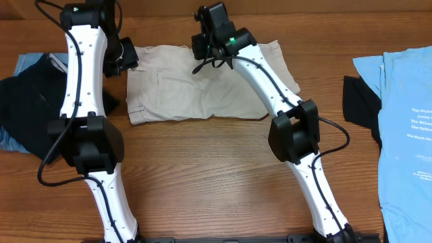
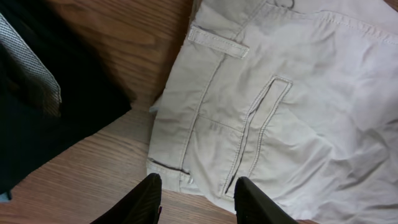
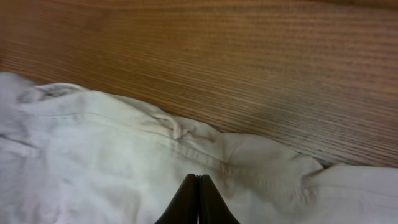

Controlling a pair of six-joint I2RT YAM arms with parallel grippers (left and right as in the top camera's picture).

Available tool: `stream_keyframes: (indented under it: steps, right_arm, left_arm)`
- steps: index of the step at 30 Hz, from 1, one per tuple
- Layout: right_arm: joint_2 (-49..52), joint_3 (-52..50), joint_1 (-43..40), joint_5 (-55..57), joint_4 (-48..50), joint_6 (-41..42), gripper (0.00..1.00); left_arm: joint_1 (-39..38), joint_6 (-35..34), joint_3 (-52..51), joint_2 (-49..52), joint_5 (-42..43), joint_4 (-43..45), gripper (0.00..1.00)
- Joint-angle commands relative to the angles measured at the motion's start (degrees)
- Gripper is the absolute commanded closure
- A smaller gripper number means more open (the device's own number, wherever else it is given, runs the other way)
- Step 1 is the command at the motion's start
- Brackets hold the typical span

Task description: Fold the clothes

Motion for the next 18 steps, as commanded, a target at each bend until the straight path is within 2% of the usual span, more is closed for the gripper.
stream_keyframes:
  steps: [1, 5, 7, 9, 11, 12, 13, 14, 16, 18]
  right_arm:
    - [5.1, 0.1, -0.4, 0.7, 1.3, -0.2, 0.96]
    - [7.8, 0.1, -0.4, 0.7, 1.2, -0.2, 0.96]
    - [6.6, 1.4, -0.4, 0.7, 1.6, -1.4, 0.92]
    - [3.1, 3.7, -1.0, 0.7, -0.3, -1.7, 0.92]
    - [-1.2, 5.0, -1.6, 0.7, -4.5, -1.7, 0.92]
    - [-3.9, 5.2, -1.7, 0.7, -9.0, -1.7, 0.92]
    - [-5.7, 5.2, -1.7, 0.7, -13.7, -1.7, 0.92]
    - [-6.7, 5.2, -1.7, 0.7, -17.6, -1.7, 0.92]
    - [-7.2, 5.0, -1.6, 0.5, -25.6, -1.7, 0.93]
    - [-7.2, 3.5, -1.4, 0.5, -27.5, -1.7, 0.93]
  left_arm:
    - [-0.5, 0.6, -0.3, 0.4, 0.2, 0.6, 0.58]
    - [-0.5, 0.6, -0.3, 0.4, 0.0, 0.9, 0.58]
    - [-0.5, 0.8, -0.3, 0.4, -0.1, 0.6, 0.62]
    - [-0.3, 1.7, -0.3, 0.4, -1.3, 0.5, 0.58]
    - [0.7, 1.7, -0.3, 0.4, -1.6, 0.3, 0.46]
    - [1.5, 1.7, -0.3, 0.4, -1.2, 0.0, 0.16]
    - [1.9, 1.9, -0.3, 0.4, -1.2, -0.5, 0.03]
    - [2.3, 2.7, -0.3, 0.4, -1.0, -0.9, 0.00]
    - [2.6, 7.1, -0.9, 0.4, 1.9, -1.5, 0.00]
    - [2.7, 8.0, -2.4, 0.4, 3.8, -1.1, 0.00]
